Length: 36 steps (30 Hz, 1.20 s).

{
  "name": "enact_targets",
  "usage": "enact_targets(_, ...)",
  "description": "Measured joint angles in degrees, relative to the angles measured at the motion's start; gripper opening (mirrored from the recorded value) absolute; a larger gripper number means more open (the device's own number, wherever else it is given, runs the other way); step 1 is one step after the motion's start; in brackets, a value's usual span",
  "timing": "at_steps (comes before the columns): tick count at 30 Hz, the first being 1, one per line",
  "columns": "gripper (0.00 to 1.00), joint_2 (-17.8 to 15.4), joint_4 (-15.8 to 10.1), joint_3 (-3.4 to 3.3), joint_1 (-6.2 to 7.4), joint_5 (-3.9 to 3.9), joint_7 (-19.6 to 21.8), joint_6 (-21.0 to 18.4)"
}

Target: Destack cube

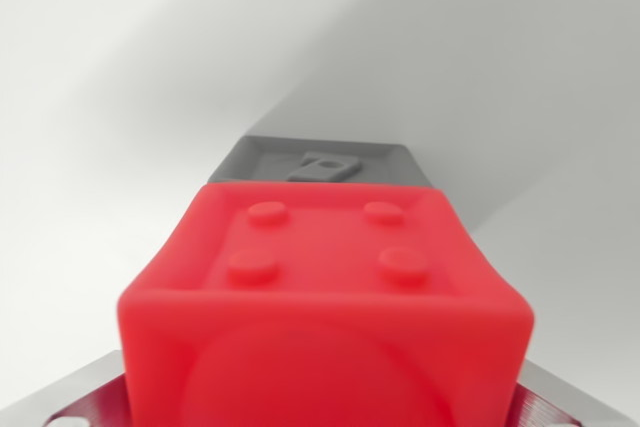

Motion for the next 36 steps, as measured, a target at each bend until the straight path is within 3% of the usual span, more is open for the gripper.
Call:
enact_targets(6, 0.00, -0.1, 0.0, -0.03, 0.03, -0.04, 0.0, -0.1)
enact_targets(14, 0.00, -2.2, -0.3, -0.43, 0.25, -0.71, 0.5, -1.7)
enact_targets(36, 0.00, -12.7, -0.8, -1.17, 0.19, -4.55, 3.3, -11.3)
